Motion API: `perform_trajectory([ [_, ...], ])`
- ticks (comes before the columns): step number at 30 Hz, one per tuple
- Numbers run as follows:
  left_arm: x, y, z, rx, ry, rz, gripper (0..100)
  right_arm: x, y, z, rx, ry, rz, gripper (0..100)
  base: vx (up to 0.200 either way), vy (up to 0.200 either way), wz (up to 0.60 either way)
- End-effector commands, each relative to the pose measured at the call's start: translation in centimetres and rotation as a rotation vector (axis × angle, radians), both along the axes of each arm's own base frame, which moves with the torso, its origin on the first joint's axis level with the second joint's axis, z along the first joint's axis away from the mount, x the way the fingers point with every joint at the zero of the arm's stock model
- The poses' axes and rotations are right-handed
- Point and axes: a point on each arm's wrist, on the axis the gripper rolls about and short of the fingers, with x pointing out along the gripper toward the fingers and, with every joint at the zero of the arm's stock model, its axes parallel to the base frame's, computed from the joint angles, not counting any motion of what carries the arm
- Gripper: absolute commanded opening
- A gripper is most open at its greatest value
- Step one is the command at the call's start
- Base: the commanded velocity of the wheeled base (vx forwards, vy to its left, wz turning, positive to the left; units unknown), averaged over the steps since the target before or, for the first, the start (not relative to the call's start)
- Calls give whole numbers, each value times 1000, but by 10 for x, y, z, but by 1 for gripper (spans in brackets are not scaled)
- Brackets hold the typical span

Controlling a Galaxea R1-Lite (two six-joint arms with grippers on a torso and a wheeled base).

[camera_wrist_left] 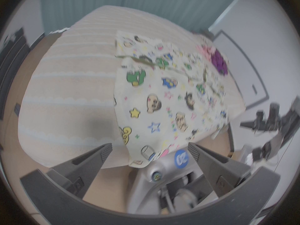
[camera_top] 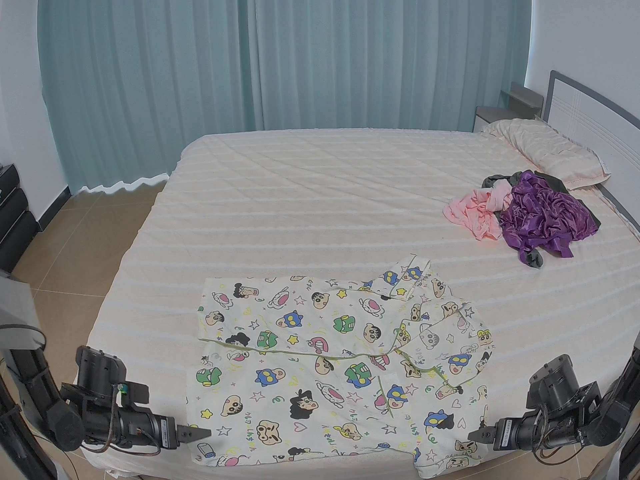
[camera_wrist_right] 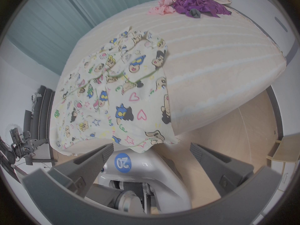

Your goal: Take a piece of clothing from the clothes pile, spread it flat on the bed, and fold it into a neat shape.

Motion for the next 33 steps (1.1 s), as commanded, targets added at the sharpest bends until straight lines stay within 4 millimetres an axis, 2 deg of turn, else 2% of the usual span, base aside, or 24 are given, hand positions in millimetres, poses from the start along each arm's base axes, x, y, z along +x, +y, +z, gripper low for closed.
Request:
perform_trajectory([
  [1,-10,7,42,-183,-155,147,100,-7,-4,22,74,-122,-26,100,0,0,0],
  [4,-12,7,49,-242,-161,181,100,-7,-4,24,82,-135,-22,100,0,0,0],
  [9,-11,6,48,-271,-140,198,100,-1,-3,27,93,-162,-33,100,0,0,0],
  [13,-10,5,44,-292,-108,183,100,13,0,35,127,-233,-58,100,200,0,0],
  [15,-9,5,42,-294,-91,181,100,27,4,42,156,-295,-67,100,200,0,0],
  [19,-7,5,40,-293,-79,182,100,44,12,50,182,-341,-65,100,0,0,0],
  [24,-7,5,39,-293,-74,184,100,60,19,48,190,-343,-71,100,0,0,0],
  [29,-2,4,41,-336,-72,228,100,91,33,46,238,-356,-122,100,0,0,0],
  [33,1,-1,41,-366,-69,236,100,105,39,44,249,-361,-126,100,0,0,0],
])
